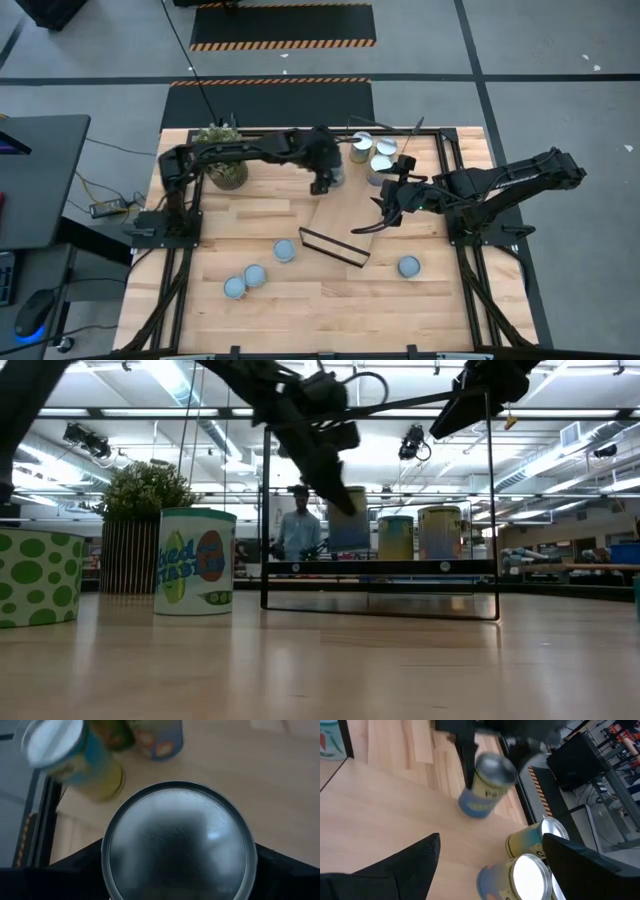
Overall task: Pick and place cans onto a shelf
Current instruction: Put the canned peas on the shelf
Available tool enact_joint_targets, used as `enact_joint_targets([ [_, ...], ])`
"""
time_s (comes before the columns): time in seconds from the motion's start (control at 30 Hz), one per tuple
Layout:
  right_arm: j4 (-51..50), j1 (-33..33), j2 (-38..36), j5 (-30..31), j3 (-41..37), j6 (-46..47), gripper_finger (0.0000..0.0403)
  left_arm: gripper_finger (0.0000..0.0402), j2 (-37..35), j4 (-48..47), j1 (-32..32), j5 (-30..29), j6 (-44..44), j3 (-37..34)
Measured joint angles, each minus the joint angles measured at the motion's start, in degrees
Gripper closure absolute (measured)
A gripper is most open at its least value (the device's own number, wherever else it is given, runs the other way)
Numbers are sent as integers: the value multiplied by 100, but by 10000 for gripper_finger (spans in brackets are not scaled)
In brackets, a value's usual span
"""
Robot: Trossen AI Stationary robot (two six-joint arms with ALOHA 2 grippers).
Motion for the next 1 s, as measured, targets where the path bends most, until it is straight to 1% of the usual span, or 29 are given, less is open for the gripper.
enact_joint_targets([
  [0.1,-14,0,-70,-3,0,-18,45,77,339,-128,3,233,152,481],
  [0.2,-19,0,-158,-2,0,-18,45,76,643,-212,1,283,316,745],
  [0.4,-22,0,-311,-2,0,-33,45,75,901,-124,-72,283,363,886],
  [0.47,-22,0,-338,-3,0,-33,45,65,922,-95,-108,235,415,886],
  [0.67,-23,0,-340,-16,0,-16,45,9,922,-64,-251,-194,505,886],
  [0.77,-21,0,-340,-39,0,-16,45,11,922,-56,-356,-521,738,886],
  [0.9,-21,0,-340,-43,0,-16,45,13,887,26,-520,-1137,1161,886],
  [1.0,-21,0,-340,-44,0,-14,45,13,882,36,-620,-1406,1516,886],
])
